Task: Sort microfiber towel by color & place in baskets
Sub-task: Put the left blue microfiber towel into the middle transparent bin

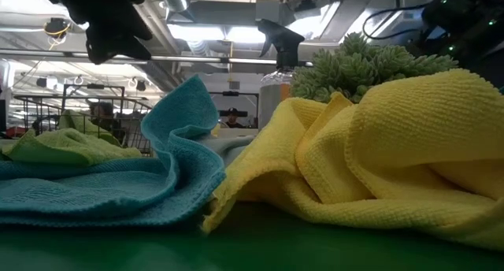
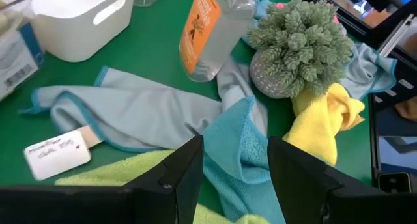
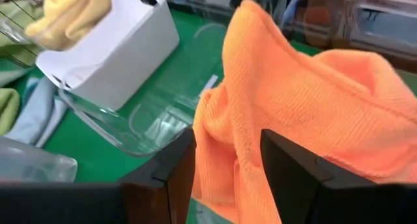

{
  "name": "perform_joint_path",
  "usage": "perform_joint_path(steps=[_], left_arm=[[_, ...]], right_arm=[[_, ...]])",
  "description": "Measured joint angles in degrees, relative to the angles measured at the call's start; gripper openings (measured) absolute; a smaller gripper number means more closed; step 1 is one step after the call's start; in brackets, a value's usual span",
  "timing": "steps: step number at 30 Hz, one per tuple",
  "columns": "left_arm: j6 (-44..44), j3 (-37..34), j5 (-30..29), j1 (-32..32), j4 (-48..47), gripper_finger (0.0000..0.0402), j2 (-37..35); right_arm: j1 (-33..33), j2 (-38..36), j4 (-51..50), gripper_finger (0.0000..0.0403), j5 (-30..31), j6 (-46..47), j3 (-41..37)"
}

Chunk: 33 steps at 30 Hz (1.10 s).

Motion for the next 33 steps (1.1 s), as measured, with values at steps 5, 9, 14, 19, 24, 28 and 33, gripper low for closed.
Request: perform_joint_path(steps=[5, 9, 14, 19, 24, 28, 33], left_arm=[[0.0, -0.7, 0.0, 0.0, 1.2, 0.0163, 3.1], [0.0, -0.8, 0.1, 0.0, 3.8, 0.0163, 7.1], [0.3, -0.8, 0.1, 0.0, 8.7, 0.0163, 12.7], [0.5, -0.8, 2.1, 0.0, 11.8, 0.0163, 16.9], [0.5, -0.8, 3.1, 0.0, 13.8, 0.0163, 19.2], [0.5, -0.8, 1.5, 0.0, 14.6, 0.0163, 21.6], [0.5, -0.8, 1.2, 0.0, 15.8, 0.0163, 25.4]], right_arm=[[0.0, -2.5, 0.0, 0.0172, -0.2, 0.0, 0.0], [0.0, -4.3, 0.0, 0.0172, -0.2, -0.2, 0.0], [0.0, -5.7, 0.0, 0.0172, -0.5, -1.1, 0.0], [0.0, -5.7, 0.0, 0.0172, -0.6, -1.1, 0.1], [0.0, -5.7, 0.0, 0.0172, -0.6, -1.2, 0.1], [0.0, -5.7, 0.0, 0.0172, -0.6, -1.2, 0.1], [0.0, -5.7, 0.0, 0.0172, -0.6, -1.5, 0.1]])
